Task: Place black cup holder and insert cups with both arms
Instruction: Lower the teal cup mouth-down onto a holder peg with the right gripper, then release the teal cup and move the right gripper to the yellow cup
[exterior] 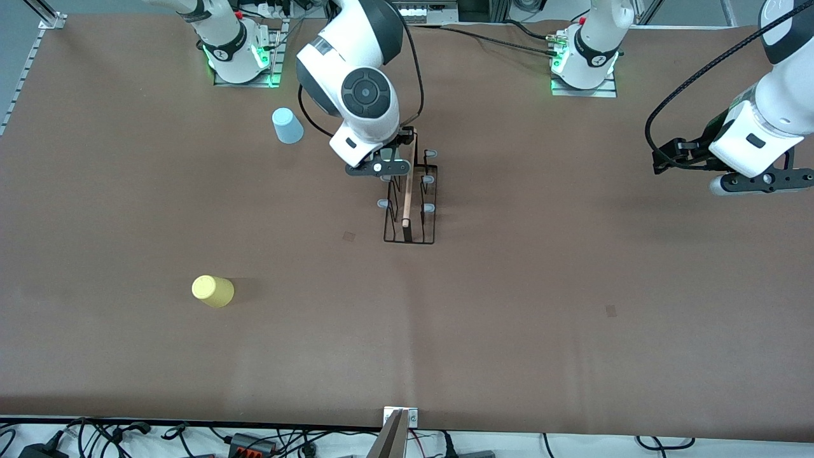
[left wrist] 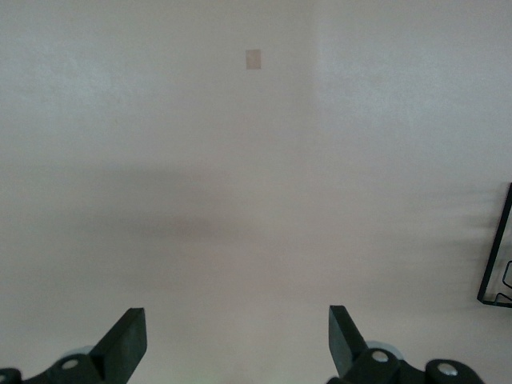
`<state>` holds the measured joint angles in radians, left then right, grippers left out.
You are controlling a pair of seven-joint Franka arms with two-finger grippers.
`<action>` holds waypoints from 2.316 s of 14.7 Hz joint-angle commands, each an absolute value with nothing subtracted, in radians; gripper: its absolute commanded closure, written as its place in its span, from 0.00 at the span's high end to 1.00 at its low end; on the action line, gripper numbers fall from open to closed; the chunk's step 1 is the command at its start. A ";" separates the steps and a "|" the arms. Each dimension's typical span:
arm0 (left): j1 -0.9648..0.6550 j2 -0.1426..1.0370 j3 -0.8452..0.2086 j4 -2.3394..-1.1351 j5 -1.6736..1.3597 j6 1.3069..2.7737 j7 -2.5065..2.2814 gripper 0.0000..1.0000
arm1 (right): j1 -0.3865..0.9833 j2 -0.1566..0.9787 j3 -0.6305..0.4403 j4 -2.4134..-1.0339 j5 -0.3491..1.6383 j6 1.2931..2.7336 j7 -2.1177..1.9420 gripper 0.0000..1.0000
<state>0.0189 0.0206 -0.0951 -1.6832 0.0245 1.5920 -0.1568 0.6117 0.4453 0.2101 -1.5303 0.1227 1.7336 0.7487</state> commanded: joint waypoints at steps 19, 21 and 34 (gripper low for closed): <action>0.029 0.008 -0.106 -1.695 0.041 1.588 -0.152 1.00 | 0.653 0.506 0.206 -1.555 0.130 1.782 0.773 0.15; 0.029 0.008 -0.107 -1.697 0.041 1.588 -0.152 1.00 | 0.652 0.518 0.206 -1.555 0.124 1.792 0.772 0.15; 0.031 0.008 -0.106 -1.695 0.041 1.588 -0.153 1.00 | 0.614 0.450 0.189 -1.510 0.130 1.769 0.792 1.00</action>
